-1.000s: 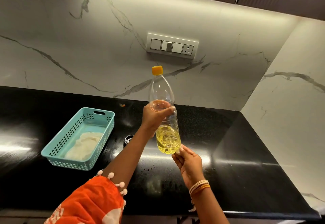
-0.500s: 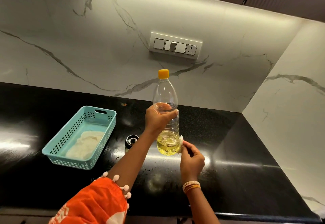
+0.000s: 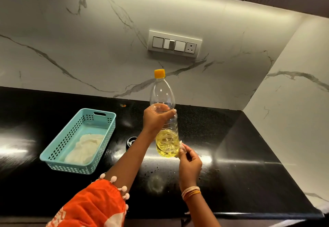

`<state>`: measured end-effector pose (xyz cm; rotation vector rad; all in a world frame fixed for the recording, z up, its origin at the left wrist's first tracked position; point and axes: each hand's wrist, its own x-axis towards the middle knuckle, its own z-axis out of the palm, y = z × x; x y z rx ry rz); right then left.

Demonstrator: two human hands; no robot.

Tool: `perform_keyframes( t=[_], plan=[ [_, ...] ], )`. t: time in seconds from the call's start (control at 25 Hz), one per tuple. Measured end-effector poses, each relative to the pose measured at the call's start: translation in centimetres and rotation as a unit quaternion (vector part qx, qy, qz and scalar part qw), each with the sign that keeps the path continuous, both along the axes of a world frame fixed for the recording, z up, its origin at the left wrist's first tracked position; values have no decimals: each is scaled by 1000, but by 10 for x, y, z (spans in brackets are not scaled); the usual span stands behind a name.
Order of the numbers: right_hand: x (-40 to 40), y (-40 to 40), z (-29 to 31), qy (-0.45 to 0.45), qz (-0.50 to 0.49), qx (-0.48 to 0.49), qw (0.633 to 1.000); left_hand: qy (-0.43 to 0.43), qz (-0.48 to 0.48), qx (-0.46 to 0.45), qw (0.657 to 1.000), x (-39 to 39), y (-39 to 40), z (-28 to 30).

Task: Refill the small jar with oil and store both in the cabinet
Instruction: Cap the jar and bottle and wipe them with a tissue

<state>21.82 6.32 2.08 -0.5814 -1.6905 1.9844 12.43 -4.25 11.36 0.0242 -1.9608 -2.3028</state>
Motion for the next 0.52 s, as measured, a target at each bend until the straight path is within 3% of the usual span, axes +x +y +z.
perform_keyframes(
  t=[0.08, 0.24, 0.4, 0.52],
  plan=[
    [-16, 15, 5, -22, 92, -89, 992, 0, -51, 19, 999, 3, -3, 4],
    [-31, 29, 20, -62, 273, -246, 928, -27, -140, 55, 988, 6, -9, 14],
    [-28, 14, 20, -57, 312, -447, 836, -23, -181, 94, 979, 8, -10, 23],
    [-19, -6, 17, -73, 308, -538, 781, 4, -175, 84, 981, 8, -9, 27]
  ],
)
